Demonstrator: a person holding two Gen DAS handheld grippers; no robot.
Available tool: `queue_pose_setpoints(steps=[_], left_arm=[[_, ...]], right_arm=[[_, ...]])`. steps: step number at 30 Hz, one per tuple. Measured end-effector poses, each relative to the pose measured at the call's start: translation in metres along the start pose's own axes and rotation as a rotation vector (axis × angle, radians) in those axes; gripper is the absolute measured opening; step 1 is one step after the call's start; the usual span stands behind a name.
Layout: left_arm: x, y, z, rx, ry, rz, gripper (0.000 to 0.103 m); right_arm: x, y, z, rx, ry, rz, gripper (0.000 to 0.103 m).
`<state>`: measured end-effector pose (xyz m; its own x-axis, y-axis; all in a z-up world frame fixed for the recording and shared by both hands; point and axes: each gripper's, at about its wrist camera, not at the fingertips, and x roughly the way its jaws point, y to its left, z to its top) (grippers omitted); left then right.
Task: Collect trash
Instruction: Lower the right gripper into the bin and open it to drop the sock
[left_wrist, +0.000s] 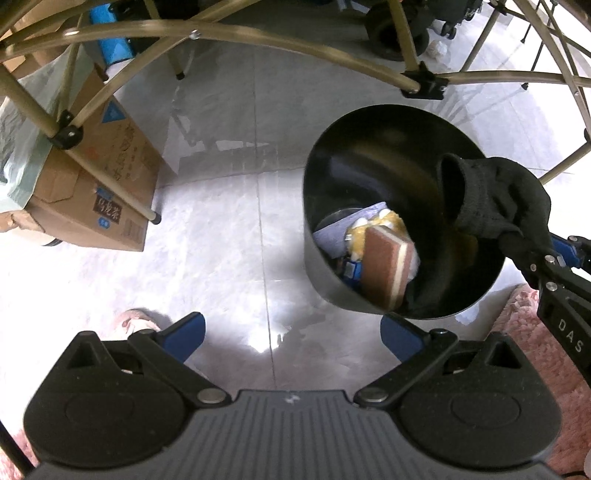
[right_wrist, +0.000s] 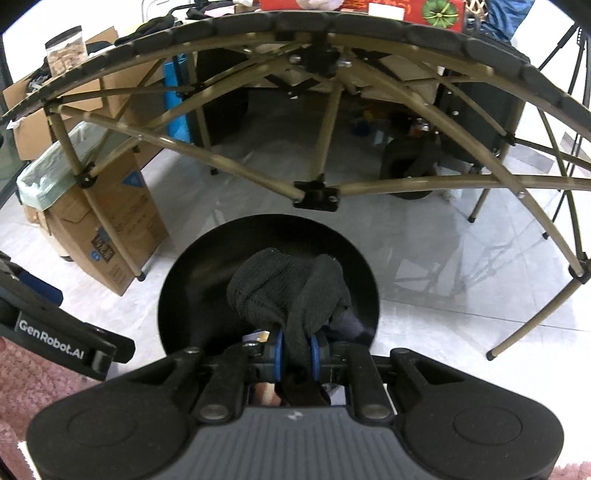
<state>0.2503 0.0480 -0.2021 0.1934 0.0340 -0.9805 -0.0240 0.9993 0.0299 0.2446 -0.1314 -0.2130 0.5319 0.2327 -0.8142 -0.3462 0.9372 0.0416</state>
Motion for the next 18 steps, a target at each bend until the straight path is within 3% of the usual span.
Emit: queue_pose_setpoints(steps=[18], left_arm=[[0.007, 0.023, -0.004, -0.048, 0.032, 0.034, 0.103]], right_arm=[[0.015, 0.015, 0.010, -0.009, 0.051, 0.060, 0.014]])
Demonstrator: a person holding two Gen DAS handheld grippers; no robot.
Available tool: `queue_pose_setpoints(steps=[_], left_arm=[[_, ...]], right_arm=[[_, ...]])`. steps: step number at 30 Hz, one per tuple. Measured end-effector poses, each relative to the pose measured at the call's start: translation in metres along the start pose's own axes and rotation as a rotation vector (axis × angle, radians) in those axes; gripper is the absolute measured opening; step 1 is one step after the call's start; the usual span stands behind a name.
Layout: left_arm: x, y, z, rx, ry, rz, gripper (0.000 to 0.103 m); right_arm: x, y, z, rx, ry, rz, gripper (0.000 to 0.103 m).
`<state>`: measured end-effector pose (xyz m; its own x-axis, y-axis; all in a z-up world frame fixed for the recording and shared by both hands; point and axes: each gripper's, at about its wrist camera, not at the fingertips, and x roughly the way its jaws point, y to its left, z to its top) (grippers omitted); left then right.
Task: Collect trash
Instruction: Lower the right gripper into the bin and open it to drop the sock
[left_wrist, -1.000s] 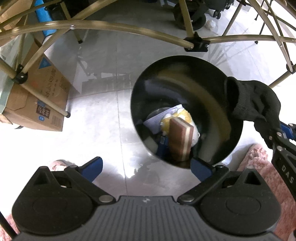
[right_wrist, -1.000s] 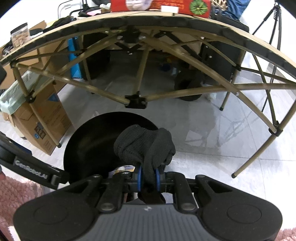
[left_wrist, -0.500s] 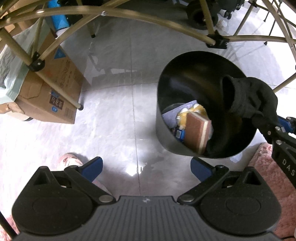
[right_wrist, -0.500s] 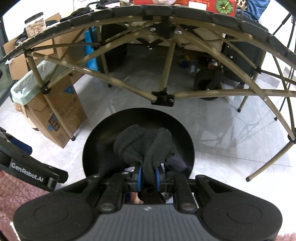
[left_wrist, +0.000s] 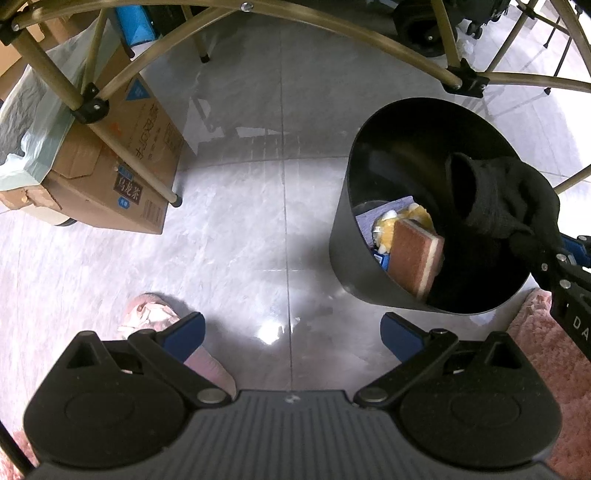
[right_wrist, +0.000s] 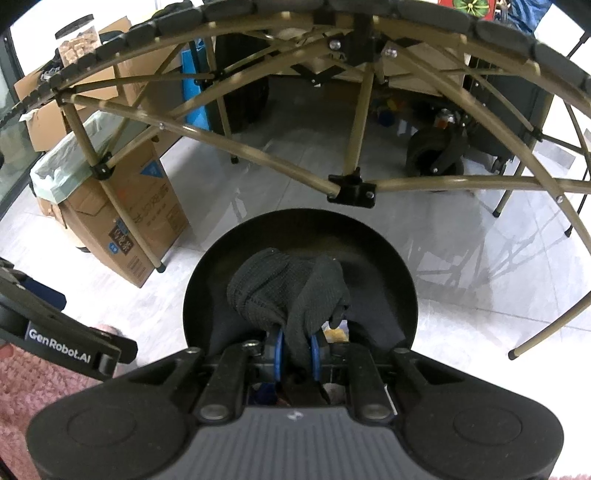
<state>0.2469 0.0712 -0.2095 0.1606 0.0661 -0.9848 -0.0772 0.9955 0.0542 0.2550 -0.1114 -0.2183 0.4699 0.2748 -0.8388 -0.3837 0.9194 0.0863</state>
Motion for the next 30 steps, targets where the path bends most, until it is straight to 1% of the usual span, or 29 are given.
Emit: queue_pose_setpoints(steps=[6, 13, 21, 24, 26, 27, 29, 30], left_arm=[[0.001, 0.000, 0.000, 0.002, 0.004, 0.002, 0.103], [0.002, 0.003, 0.000, -0.006, 0.009, 0.005, 0.103], [0.003, 0.003, -0.001, -0.004, 0.014, 0.006, 0.103], [0.003, 0.003, -0.001, -0.002, 0.013, 0.005, 0.103], [0.003, 0.003, -0.001, -0.002, 0.013, 0.005, 0.103], [0.003, 0.003, -0.001, -0.003, 0.014, 0.005, 0.103], [0.003, 0.003, -0.001, -0.004, 0.015, 0.004, 0.103], [0.003, 0.003, -0.001, -0.003, 0.015, 0.003, 0.103]], right_arm=[[0.010, 0.001, 0.006, 0.017, 0.041, 0.014, 0.015], [0.028, 0.002, 0.012, 0.054, 0.108, 0.017, 0.015], [0.036, 0.003, 0.013, 0.065, 0.137, 0.018, 0.016], [0.036, 0.002, 0.013, 0.072, 0.136, 0.019, 0.026], [0.036, 0.000, 0.014, 0.082, 0.132, 0.013, 0.044], [0.035, 0.000, 0.014, 0.084, 0.130, 0.007, 0.049], [0.035, -0.002, 0.015, 0.093, 0.128, -0.011, 0.071], [0.035, -0.003, 0.015, 0.099, 0.129, -0.017, 0.078]])
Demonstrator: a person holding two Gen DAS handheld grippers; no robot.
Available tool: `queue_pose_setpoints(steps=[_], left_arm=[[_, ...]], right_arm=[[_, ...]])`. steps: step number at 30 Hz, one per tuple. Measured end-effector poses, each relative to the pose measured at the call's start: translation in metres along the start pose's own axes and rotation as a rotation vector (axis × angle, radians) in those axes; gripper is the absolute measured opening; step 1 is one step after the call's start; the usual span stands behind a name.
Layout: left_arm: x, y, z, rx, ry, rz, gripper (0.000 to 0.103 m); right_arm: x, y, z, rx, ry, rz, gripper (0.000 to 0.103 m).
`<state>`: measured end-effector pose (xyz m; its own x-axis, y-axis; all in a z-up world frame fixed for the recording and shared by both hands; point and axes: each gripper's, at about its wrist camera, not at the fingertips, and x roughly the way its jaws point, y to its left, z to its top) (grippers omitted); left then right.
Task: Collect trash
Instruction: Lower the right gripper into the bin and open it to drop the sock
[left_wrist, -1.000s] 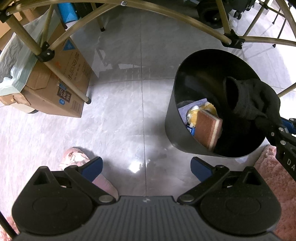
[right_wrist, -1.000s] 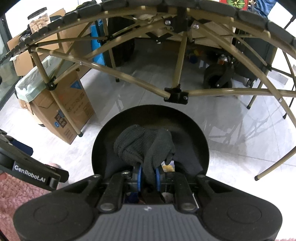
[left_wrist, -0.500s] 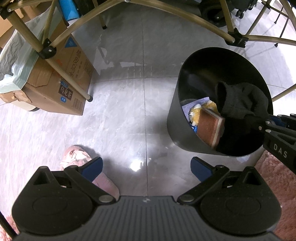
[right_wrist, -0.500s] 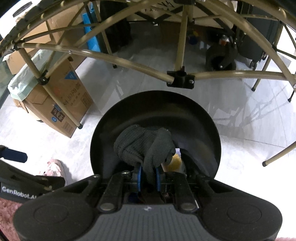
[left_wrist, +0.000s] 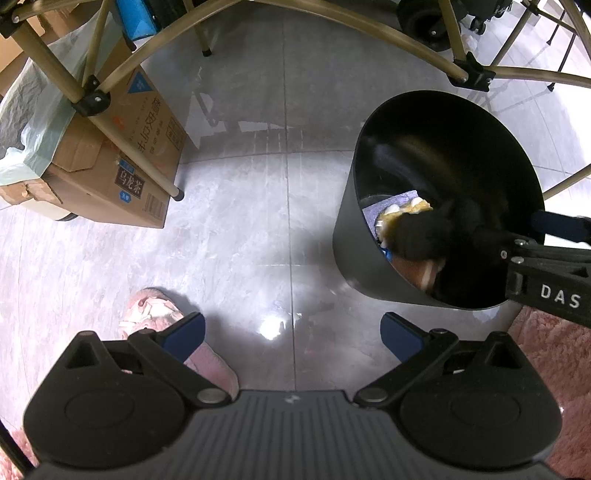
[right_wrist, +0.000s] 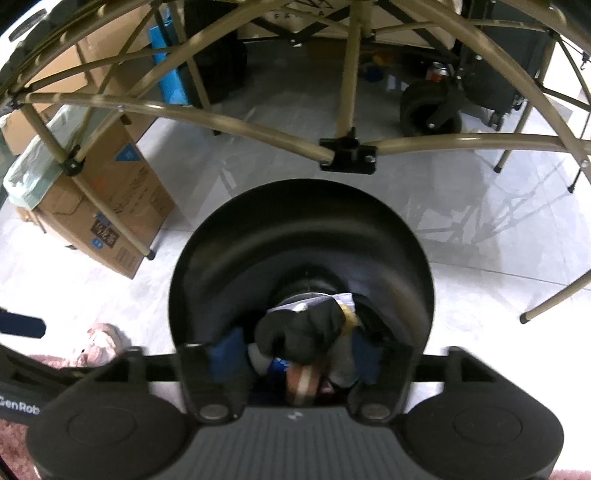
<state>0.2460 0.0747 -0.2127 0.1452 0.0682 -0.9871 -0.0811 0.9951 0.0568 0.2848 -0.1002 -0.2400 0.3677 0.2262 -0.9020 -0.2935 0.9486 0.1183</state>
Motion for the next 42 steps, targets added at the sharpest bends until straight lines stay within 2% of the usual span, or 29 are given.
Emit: queue_pose_setpoints(steps=[1, 2, 5, 25, 42], left_arm=[[0.000, 0.000, 0.000, 0.001, 0.000, 0.000, 0.103], [0.000, 0.000, 0.000, 0.002, 0.000, -0.001, 0.103], [0.000, 0.000, 0.000, 0.003, -0.001, -0.001, 0.103], [0.002, -0.002, 0.001, 0.017, 0.003, 0.008, 0.103], [-0.007, -0.005, -0.006, 0.008, -0.034, 0.003, 0.103]], right_arm=[[0.000, -0.001, 0.000, 0.008, 0.003, -0.006, 0.090], [0.000, -0.002, 0.001, 0.013, 0.007, -0.010, 0.096], [0.000, -0.004, 0.000, 0.018, 0.011, -0.024, 0.103], [-0.012, -0.012, -0.007, 0.022, 0.034, -0.031, 0.103], [-0.040, -0.019, -0.018, 0.040, 0.016, -0.024, 0.103]])
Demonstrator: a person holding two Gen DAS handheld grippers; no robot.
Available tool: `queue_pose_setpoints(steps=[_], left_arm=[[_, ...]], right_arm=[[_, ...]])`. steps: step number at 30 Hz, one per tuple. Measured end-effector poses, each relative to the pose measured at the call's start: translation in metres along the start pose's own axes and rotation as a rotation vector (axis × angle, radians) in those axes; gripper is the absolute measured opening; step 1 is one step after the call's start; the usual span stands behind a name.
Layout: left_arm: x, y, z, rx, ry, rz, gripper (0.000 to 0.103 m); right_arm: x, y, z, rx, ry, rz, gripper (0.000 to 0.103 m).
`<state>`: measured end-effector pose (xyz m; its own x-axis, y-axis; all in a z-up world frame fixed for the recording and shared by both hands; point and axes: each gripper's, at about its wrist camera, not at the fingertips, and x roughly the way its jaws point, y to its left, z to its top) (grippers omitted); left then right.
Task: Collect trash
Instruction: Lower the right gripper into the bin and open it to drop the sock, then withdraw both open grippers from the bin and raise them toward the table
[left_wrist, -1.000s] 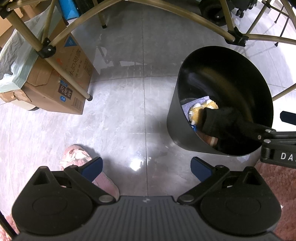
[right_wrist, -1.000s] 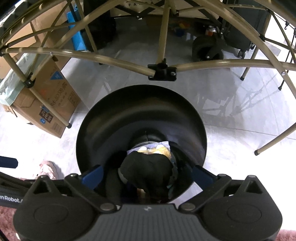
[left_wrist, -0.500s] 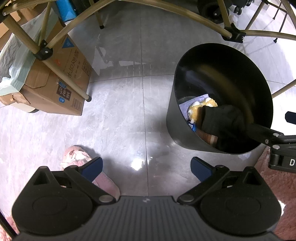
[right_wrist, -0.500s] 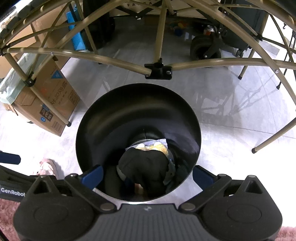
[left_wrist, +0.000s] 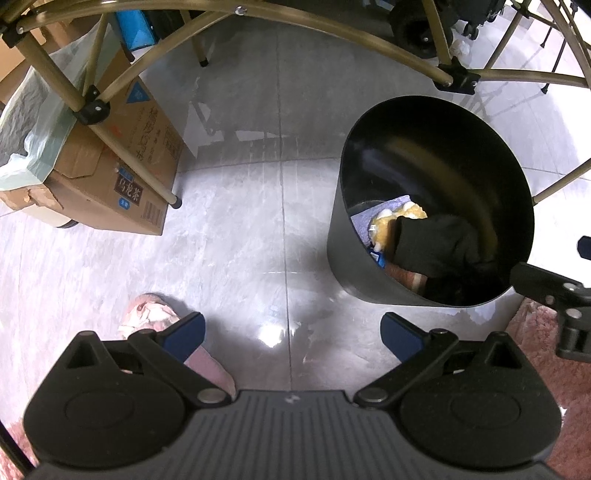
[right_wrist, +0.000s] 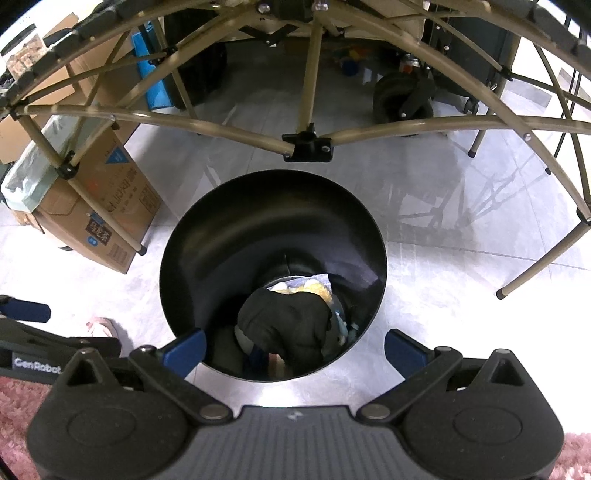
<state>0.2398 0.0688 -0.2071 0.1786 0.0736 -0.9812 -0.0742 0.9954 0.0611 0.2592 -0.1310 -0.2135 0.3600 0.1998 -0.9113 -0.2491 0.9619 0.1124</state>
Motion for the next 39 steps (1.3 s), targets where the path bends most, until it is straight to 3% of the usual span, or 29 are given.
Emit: queue_pose_setpoints(steps=[7, 20, 39], left_arm=[[-0.003, 0.001, -0.004, -0.015, -0.023, 0.008, 0.103], [-0.052, -0.006, -0.012, -0.013, -0.175, 0.001, 0.103], [-0.144, -0.026, -0.004, -0.010, -0.426, -0.036, 0.103]], right_arm=[[-0.016, 0.001, -0.002, -0.007, -0.028, 0.006, 0.103], [-0.056, -0.004, -0.008, -0.013, -0.105, 0.002, 0.103], [-0.142, -0.012, 0.006, -0.041, -0.341, 0.005, 0.103]])
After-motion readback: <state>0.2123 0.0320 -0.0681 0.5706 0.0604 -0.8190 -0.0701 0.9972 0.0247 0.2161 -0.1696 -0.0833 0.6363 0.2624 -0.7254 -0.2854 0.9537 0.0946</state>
